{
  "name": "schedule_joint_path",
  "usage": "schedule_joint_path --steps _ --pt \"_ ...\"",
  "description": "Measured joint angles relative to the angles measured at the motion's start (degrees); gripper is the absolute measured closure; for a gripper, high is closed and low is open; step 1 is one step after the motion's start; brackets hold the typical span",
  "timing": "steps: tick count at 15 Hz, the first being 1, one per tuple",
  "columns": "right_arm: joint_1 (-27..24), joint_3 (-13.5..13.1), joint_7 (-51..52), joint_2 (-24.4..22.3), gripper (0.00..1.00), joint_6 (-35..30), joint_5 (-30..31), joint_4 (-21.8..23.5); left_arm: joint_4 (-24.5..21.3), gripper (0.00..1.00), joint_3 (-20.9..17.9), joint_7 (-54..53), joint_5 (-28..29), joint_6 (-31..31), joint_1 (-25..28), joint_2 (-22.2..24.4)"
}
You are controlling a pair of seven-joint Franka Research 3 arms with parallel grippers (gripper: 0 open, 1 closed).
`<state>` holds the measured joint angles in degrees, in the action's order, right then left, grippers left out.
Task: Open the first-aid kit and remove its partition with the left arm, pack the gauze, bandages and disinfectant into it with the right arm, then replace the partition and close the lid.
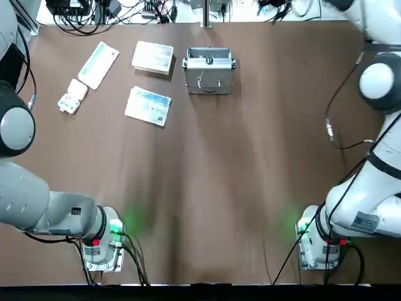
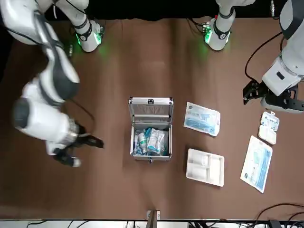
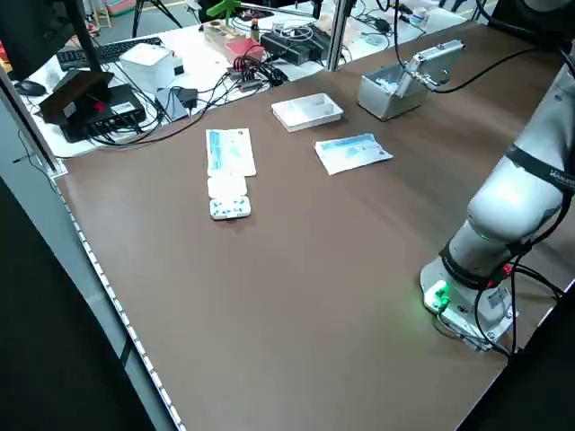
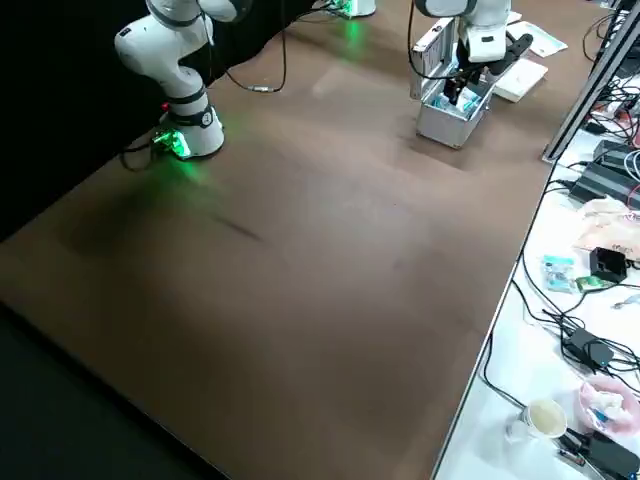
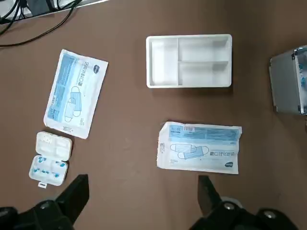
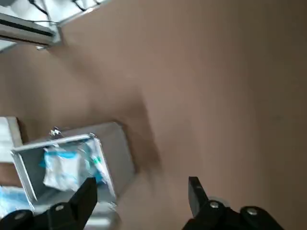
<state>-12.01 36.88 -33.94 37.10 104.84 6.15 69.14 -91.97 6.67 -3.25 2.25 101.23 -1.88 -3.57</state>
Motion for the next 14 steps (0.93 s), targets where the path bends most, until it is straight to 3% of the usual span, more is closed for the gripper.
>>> schedule_joint_path --steps 5,9,12,13,14 --pt "-15.3 7.3 9.6 -3.2 0.12 -9.9 -0.2 0.0 -0.1 0.0 0.2 -0.1 0.0 -0.3 -0.2 0.0" --pt "-21.8 8.4 16.5 -6.5 0.11 -18.1 -0.2 0.0 -0.2 0.0 0.9 -0.1 0.0 -0.4 -0.4 -0.3" --pt "-21.5 7.7 17.6 -7.3 0.11 -19.9 -0.2 0.1 -0.1 0.0 0.9 -0.1 0.0 -0.4 -0.4 -2.0" --pt "-19.6 5.3 18.5 -7.8 0.11 -21.0 -0.2 0.1 0.0 0.0 0.8 -0.1 0.0 -0.1 -0.2 -3.1" --pt "-16.2 0.6 19.7 -8.7 0.11 -21.3 -0.6 0.0 0.6 0.0 0.6 -0.1 0.0 0.4 0.1 -4.5"
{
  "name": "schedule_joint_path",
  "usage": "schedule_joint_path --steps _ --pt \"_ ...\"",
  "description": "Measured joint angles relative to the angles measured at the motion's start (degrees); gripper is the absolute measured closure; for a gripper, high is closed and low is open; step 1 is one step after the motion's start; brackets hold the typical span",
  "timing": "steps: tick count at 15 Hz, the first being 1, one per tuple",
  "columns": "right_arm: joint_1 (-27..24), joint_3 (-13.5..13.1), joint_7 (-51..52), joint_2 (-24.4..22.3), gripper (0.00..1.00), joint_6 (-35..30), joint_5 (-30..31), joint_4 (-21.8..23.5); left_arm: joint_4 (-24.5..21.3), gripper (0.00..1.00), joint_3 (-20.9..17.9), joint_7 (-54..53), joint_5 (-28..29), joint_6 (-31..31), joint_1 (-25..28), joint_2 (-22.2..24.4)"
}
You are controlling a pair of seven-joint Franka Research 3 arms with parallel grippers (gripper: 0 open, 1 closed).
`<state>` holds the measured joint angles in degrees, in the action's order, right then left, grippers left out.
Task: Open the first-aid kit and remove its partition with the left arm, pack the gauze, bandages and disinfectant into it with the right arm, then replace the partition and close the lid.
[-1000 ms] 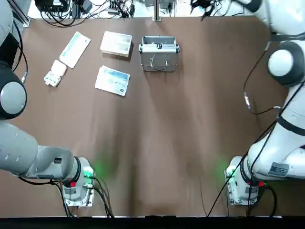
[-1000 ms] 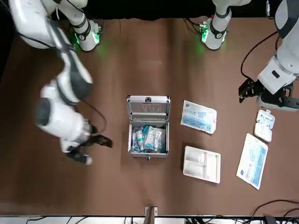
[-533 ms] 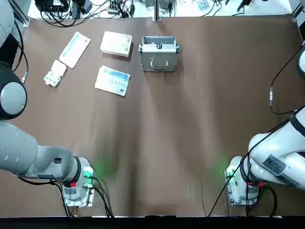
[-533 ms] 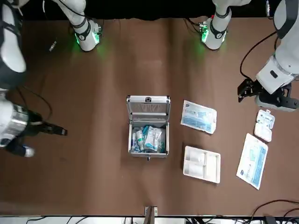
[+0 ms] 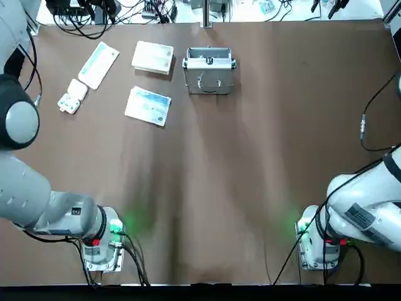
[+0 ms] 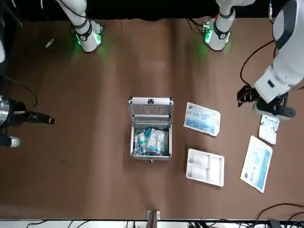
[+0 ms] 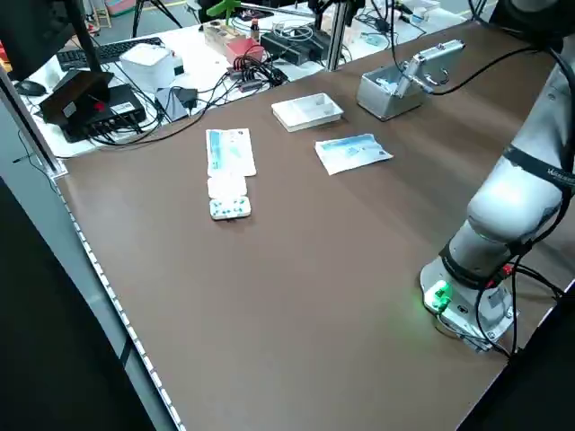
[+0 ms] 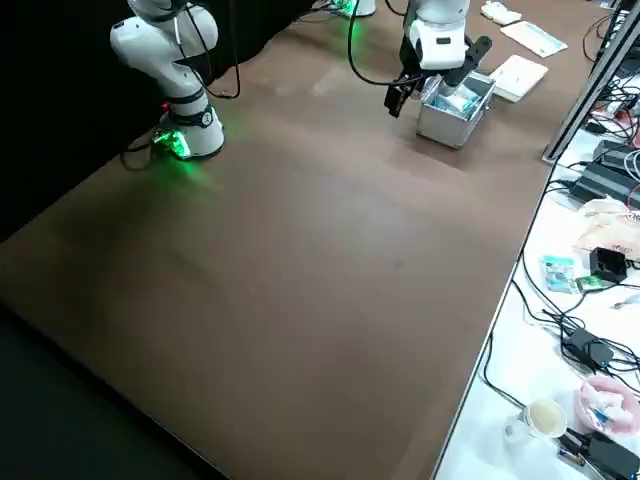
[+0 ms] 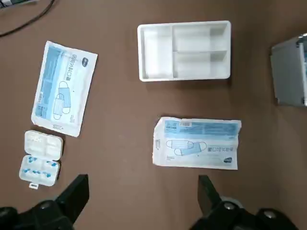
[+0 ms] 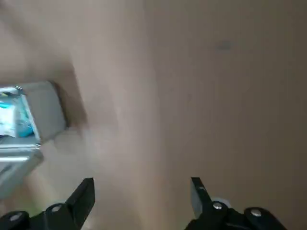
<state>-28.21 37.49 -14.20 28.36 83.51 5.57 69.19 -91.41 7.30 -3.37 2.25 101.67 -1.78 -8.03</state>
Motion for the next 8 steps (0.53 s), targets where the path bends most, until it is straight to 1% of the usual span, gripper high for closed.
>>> schedule_joint_path --steps 2,3,4,6,7,8 --pt "8.3 -11.7 2.9 -2.8 0.11 0.0 -3.9 -0.2 1.7 0.0 -0.3 0.0 0.0 0.8 0.5 -3.6" --pt "11.6 -16.6 4.7 -4.2 0.11 -0.1 -6.5 -0.2 2.6 0.0 -0.5 0.0 0.0 1.7 0.5 -5.8" --pt "14.2 -20.8 6.3 -5.6 0.11 -0.4 -8.5 -0.2 3.1 0.0 -0.6 0.0 0.0 3.4 0.5 -7.9" --pt "19.0 -28.4 8.0 -8.4 0.1 -1.0 -10.0 -0.2 3.8 0.0 -0.7 0.0 0.0 7.6 0.5 -11.8" --pt "21.3 -31.7 8.5 -9.6 0.04 -1.2 -10.2 -0.2 4.0 0.0 -0.7 0.0 0.0 9.8 0.5 -13.4" --pt "23.0 -34.1 8.9 -10.8 0.04 -1.3 -10.2 0.1 4.2 0.0 -0.7 0.0 0.0 12.0 0.5 -14.9"
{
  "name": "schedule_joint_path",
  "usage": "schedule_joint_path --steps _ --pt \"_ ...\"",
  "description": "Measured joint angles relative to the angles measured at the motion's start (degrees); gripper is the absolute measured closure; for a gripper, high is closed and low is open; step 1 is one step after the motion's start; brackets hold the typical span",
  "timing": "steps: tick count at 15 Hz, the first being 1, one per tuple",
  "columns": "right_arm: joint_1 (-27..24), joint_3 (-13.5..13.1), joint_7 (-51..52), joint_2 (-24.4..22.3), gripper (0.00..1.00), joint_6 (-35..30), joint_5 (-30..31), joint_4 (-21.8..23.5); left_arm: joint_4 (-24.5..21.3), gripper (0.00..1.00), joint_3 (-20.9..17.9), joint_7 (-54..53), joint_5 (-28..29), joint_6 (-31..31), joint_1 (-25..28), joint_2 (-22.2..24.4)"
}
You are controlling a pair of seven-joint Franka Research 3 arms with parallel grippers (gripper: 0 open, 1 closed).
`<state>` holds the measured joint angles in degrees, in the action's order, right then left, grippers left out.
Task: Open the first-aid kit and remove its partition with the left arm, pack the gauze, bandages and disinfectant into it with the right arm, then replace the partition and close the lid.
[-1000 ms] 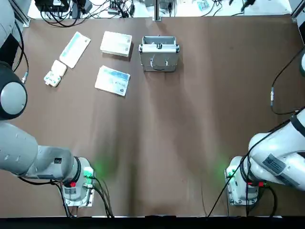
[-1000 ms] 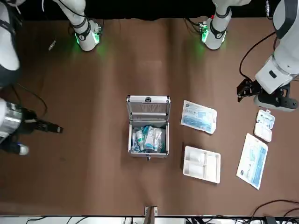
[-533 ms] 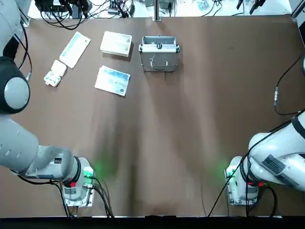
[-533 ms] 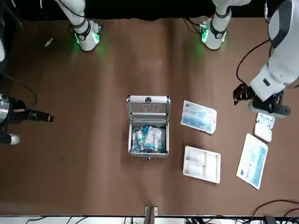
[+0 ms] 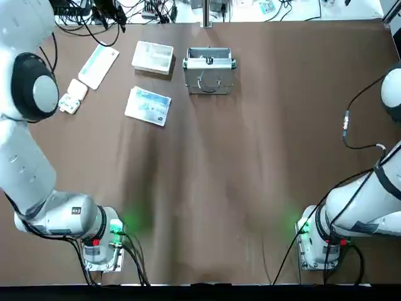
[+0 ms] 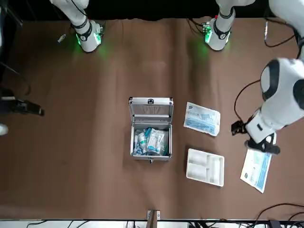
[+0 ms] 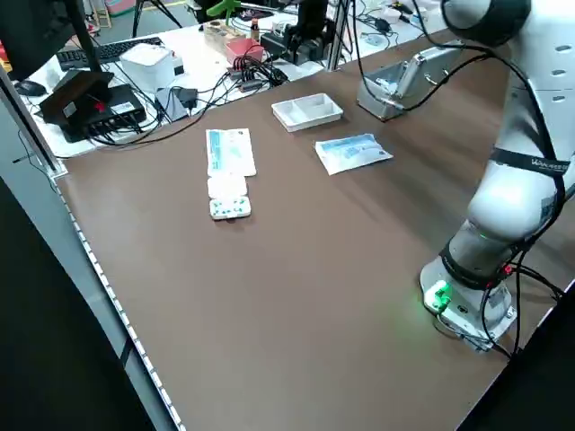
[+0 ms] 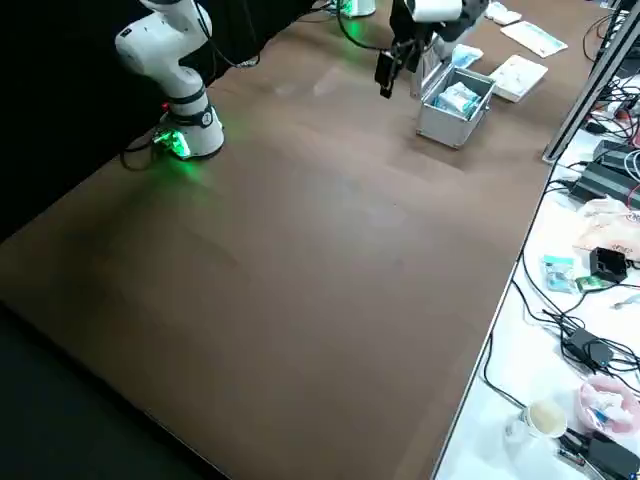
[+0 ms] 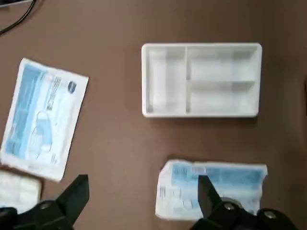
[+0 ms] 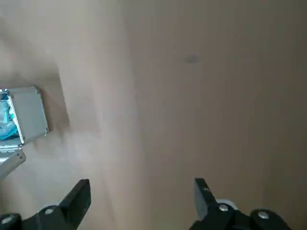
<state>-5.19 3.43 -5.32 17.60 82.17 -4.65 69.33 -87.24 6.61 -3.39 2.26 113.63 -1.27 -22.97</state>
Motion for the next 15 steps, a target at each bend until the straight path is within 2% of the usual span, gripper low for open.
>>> schedule_joint_path --steps 1,5,8,11,12,15 --pt "0.9 -1.1 0.1 -1.1 0.04 0.0 0.0 0.8 0.1 0.0 0.0 0.0 0.0 1.9 -0.1 -1.5" --pt "1.6 -1.3 0.2 -5.3 0.02 4.3 -0.1 5.9 0.2 0.0 0.3 0.3 0.0 8.9 -1.0 -7.3" --pt "2.9 -2.3 0.2 -6.8 0.02 5.5 -0.1 7.8 0.3 0.0 0.4 1.9 0.0 12.8 -3.6 -11.3" --pt "3.9 -4.3 0.6 -8.4 0.02 8.5 0.0 10.8 0.7 0.0 0.4 3.5 0.0 14.2 -5.8 -14.0" --pt "3.9 -4.6 1.5 -10.4 0.02 11.0 0.0 14.2 1.7 0.0 0.4 4.5 0.1 14.3 -6.5 -15.5" --pt "4.3 -4.6 3.7 -12.6 0.02 11.8 0.1 17.7 2.6 0.0 0.4 4.7 2.8 14.3 -7.3 -16.9"
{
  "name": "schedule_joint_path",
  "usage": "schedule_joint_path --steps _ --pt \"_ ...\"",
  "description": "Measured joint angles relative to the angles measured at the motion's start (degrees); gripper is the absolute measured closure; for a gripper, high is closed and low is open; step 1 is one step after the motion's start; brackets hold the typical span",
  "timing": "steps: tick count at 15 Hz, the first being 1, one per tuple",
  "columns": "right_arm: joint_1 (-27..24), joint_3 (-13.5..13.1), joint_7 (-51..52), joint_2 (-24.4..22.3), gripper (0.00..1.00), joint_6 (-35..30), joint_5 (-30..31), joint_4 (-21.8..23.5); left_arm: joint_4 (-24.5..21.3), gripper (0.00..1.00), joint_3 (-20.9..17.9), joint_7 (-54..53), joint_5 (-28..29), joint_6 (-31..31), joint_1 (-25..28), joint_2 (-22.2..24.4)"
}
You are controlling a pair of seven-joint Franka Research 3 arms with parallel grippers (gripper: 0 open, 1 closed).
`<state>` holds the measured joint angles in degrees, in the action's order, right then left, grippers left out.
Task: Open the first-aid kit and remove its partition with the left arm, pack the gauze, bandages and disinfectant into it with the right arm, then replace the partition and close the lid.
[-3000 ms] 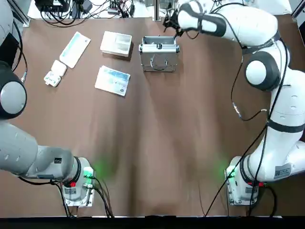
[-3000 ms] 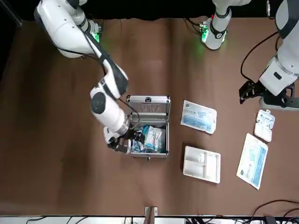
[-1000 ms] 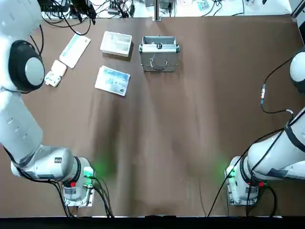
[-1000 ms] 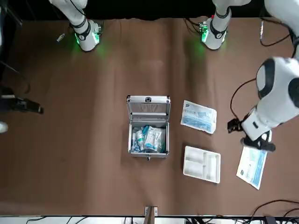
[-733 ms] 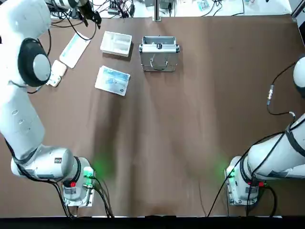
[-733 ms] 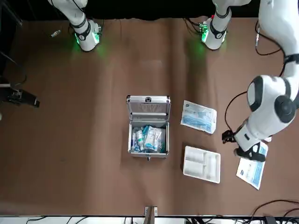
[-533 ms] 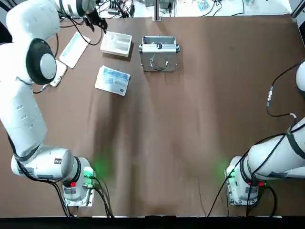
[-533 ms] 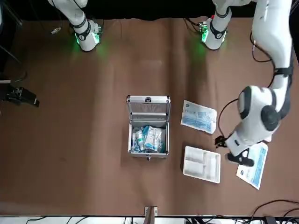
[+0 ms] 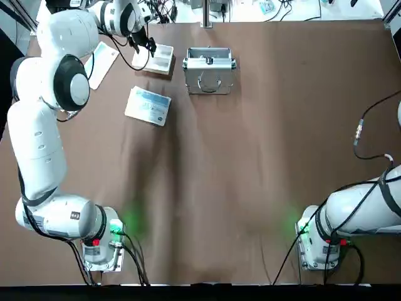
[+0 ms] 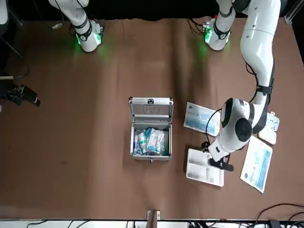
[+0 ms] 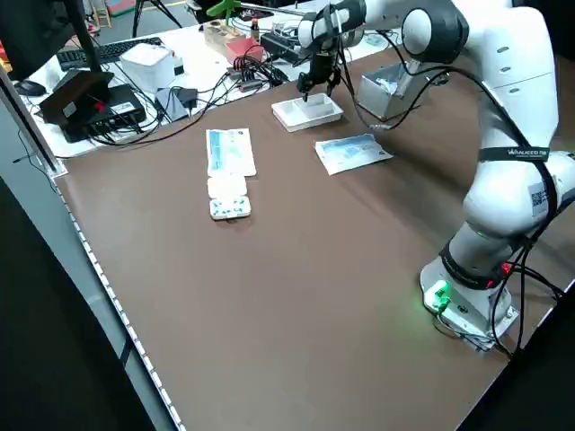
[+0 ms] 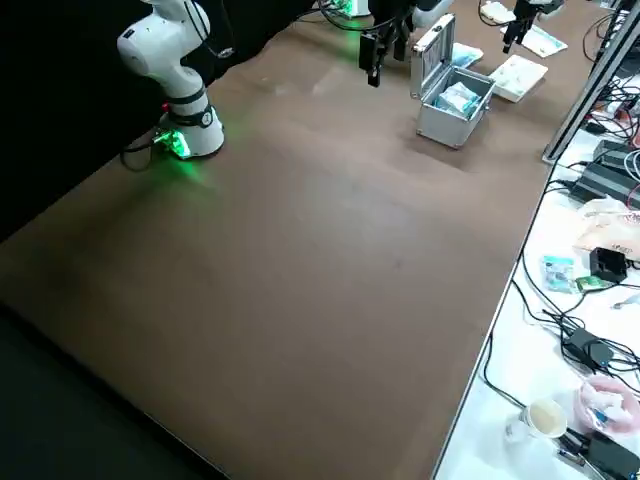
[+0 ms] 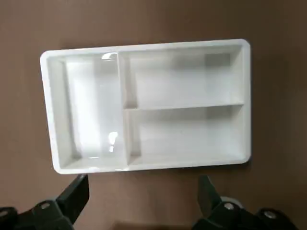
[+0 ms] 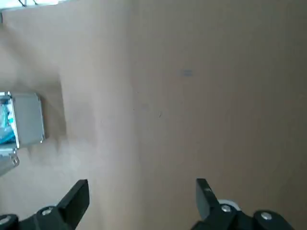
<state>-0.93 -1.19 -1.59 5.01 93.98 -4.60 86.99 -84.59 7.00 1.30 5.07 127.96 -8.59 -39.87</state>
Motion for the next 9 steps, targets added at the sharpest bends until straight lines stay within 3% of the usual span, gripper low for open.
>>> schedule_joint_path --steps 5,9 --pt "0.5 0.0 3.4 -0.6 0.02 -1.5 0.0 0.8 0.9 0.0 0.0 0.1 1.7 0.0 -0.3 -1.3" --pt "0.5 -0.1 4.0 -1.4 0.02 -1.6 0.0 0.0 3.8 0.0 0.0 0.2 1.7 1.1 -0.3 -5.1"
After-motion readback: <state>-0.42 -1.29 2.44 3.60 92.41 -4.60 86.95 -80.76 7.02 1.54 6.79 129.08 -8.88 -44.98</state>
